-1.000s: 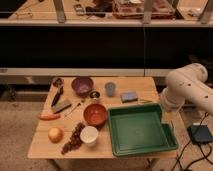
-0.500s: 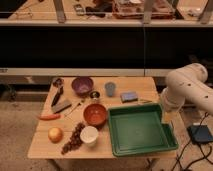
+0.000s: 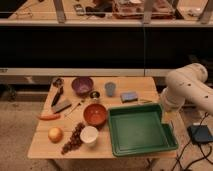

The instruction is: Place pepper in tray

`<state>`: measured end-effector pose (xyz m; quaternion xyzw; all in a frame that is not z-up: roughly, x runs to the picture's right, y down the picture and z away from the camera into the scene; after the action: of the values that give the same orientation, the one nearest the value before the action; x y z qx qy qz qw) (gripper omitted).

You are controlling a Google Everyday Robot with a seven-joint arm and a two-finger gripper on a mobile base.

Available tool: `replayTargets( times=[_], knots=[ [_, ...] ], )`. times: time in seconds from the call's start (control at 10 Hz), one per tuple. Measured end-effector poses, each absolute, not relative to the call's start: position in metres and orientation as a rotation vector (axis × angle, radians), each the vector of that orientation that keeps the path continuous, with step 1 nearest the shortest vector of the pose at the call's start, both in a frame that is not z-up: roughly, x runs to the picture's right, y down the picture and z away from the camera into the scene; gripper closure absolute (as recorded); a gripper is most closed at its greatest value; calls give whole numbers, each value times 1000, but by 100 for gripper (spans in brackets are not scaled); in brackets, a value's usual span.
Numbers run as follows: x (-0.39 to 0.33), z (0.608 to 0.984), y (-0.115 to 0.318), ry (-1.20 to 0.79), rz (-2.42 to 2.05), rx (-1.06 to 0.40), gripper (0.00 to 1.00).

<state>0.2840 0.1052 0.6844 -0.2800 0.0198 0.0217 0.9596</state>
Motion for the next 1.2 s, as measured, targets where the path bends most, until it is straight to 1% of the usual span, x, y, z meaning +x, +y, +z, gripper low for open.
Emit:
replayTargets(
  times=[0.4,0.6,0.8,1.1,1.2],
  knots=[
    [284,685,105,39,44,-566,35],
    [276,684,93,6,34,-535,35],
    [241,689,66,-49,1,-497,35],
    [174,691,45,-128,-58,-461,35],
    [137,691,38,-171,-91,-449,35]
  ],
)
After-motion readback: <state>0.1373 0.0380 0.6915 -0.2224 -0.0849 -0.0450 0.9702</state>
